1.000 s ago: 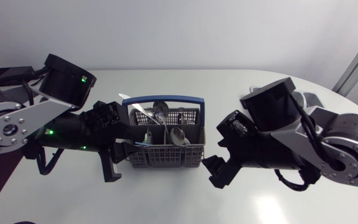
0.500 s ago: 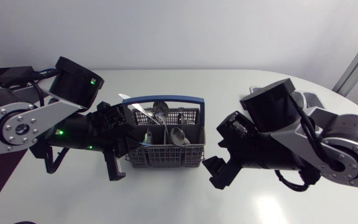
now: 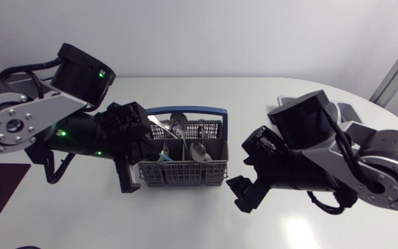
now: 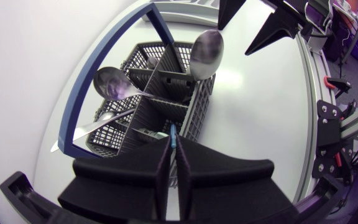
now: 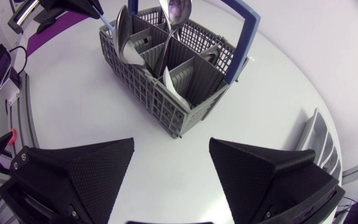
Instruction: Sort the cutlery from the basket into the organizer compartments.
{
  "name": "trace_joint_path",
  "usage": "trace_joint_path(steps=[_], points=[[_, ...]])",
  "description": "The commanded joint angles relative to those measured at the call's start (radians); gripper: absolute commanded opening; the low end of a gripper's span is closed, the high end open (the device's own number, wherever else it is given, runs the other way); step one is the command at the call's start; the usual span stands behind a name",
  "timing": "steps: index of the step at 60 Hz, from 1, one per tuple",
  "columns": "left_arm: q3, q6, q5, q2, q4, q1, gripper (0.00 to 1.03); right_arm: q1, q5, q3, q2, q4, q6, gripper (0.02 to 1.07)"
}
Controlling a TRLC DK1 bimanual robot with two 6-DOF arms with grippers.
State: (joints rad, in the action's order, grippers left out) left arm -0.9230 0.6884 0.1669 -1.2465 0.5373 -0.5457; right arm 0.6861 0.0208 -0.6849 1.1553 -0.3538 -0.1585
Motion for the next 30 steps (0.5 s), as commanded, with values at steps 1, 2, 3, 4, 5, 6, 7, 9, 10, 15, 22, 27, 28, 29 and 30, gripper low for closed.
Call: trace_joint_path(steps=[1, 2, 3, 4, 5, 6, 7, 9, 10, 15, 22, 27, 28, 29, 30], points=[[-0.066, -0.012, 0.005, 0.007, 0.043, -0.014, 0.04, -0.002, -0.010, 0.027, -0.017, 0.010, -0.013, 0.89], [-0.071, -0.012, 0.005, 0.009, 0.049, -0.016, 0.04, -0.002, -0.010, 0.027, -0.017, 0.010, -0.013, 0.89], [-0.093, -0.012, 0.005, 0.018, 0.079, -0.023, 0.04, 0.000, -0.009, 0.027, -0.019, 0.010, -0.015, 0.89], [-0.099, -0.012, 0.005, 0.018, 0.087, -0.023, 0.04, 0.000, -0.009, 0.027, -0.019, 0.010, -0.015, 0.89], [-0.109, -0.012, 0.005, 0.022, 0.101, -0.026, 0.04, 0.000, -0.009, 0.027, -0.019, 0.010, -0.016, 0.89], [-0.111, -0.012, 0.005, 0.022, 0.104, -0.026, 0.03, 0.000, -0.009, 0.025, -0.019, 0.010, -0.016, 0.89], [-0.120, -0.012, 0.003, 0.024, 0.116, -0.028, 0.04, 0.003, -0.009, 0.025, -0.019, 0.010, -0.016, 0.89], [-0.140, -0.012, 0.002, 0.027, 0.142, -0.033, 0.04, 0.004, -0.009, 0.024, -0.022, 0.010, -0.016, 0.89], [-0.148, -0.010, 0.000, 0.030, 0.155, -0.034, 0.04, 0.006, -0.009, 0.024, -0.023, 0.010, -0.018, 0.89], [-0.189, -0.012, -0.004, 0.050, 0.213, -0.042, 0.04, 0.009, -0.005, 0.019, -0.035, 0.009, -0.019, 0.89], [-0.246, -0.013, -0.020, 0.098, 0.293, -0.059, 0.04, 0.027, -0.001, 0.007, -0.055, 0.001, -0.021, 0.89], [-0.275, -0.024, -0.023, 0.122, 0.328, -0.068, 0.04, 0.044, -0.002, -0.002, -0.077, 0.006, -0.023, 0.89], [-0.289, -0.032, -0.023, 0.133, 0.340, -0.071, 0.04, 0.046, -0.004, -0.005, -0.078, 0.007, -0.023, 0.89], [-0.295, -0.036, -0.023, 0.137, 0.346, -0.074, 0.04, 0.049, -0.005, -0.008, -0.082, 0.009, -0.023, 0.89], [-0.303, -0.041, -0.021, 0.144, 0.352, -0.076, 0.04, 0.049, -0.007, -0.011, -0.083, 0.009, -0.023, 0.89]])
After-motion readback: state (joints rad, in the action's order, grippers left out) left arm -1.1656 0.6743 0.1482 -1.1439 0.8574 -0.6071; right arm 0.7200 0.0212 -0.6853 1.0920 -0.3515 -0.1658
